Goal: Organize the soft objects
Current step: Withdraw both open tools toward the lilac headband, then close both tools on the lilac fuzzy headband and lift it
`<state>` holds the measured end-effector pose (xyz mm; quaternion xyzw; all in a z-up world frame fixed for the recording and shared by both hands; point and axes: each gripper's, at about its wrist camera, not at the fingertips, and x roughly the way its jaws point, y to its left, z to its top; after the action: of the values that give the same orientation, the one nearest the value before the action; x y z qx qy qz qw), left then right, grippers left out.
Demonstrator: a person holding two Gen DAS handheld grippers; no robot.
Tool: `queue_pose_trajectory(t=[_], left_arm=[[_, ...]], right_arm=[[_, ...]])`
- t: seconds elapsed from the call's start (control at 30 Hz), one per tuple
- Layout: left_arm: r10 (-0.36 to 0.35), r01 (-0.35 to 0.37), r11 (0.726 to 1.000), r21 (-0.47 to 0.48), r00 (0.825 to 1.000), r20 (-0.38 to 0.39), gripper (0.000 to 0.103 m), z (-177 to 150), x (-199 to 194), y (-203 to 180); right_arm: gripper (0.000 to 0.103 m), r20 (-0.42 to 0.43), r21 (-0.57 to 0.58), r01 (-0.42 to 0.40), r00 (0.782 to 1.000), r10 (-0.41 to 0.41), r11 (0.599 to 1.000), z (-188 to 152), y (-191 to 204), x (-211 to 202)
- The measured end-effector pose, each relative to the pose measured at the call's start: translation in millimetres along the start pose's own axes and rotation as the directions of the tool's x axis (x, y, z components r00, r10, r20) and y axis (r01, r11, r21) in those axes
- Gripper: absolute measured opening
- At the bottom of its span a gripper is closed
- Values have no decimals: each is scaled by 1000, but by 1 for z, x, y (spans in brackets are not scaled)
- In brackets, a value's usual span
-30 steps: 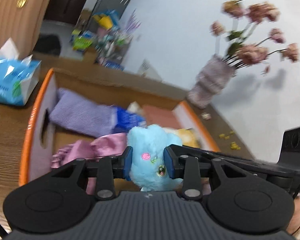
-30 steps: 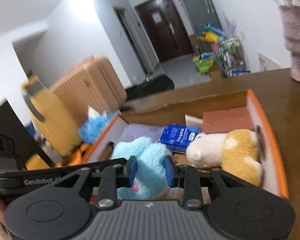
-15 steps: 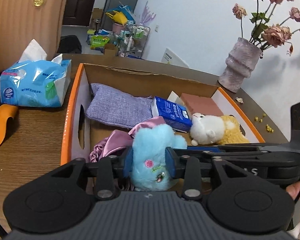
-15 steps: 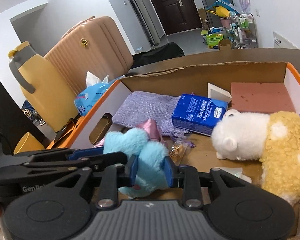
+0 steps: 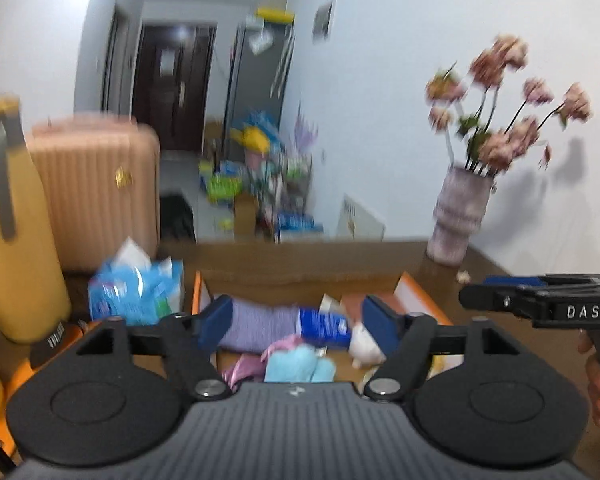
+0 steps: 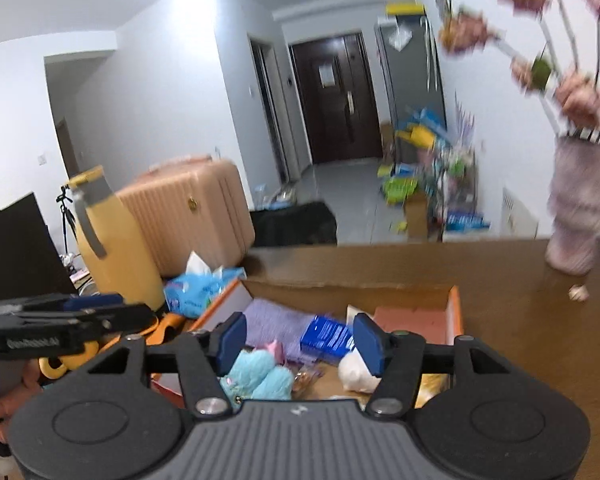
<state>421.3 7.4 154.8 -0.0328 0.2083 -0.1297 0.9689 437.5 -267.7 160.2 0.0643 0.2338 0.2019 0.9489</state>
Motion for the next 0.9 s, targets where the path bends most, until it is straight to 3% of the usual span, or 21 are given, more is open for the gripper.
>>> queue_pose_trajectory(t=[0.13,0.23,0.37,0.5,0.63,0.73,0.9], left_arm=[[28,-34,997,64,996,84,82,-2,-29,-26],[36,-50,994,96,990,137,88,-8,-49,-40],[56,-74,992,98,983,174,97,-22,-72,-51],[124,-143,986,89,974,191,98,-60,-94,-54],[167,-197,972,131,963,211,103,-115,-121,-63],[168,-200,966,165,968,188,103,-155,-137,-71],[115,-117,990,73,993,35,103,-195,-148,-66]], right_arm=[[65,36,-4,-1,999,1,1000,-1,4,-26],[75,91,-29,36,995,-33,999,-7,10,-46],[80,173,-77,84,982,-69,993,-22,20,-75],[86,225,-89,90,972,-68,992,-55,24,-105],[93,275,-128,110,959,-72,986,-114,29,-137],[94,277,-170,128,958,-77,977,-158,27,-158],[94,217,-94,114,972,-91,989,-213,20,-183]])
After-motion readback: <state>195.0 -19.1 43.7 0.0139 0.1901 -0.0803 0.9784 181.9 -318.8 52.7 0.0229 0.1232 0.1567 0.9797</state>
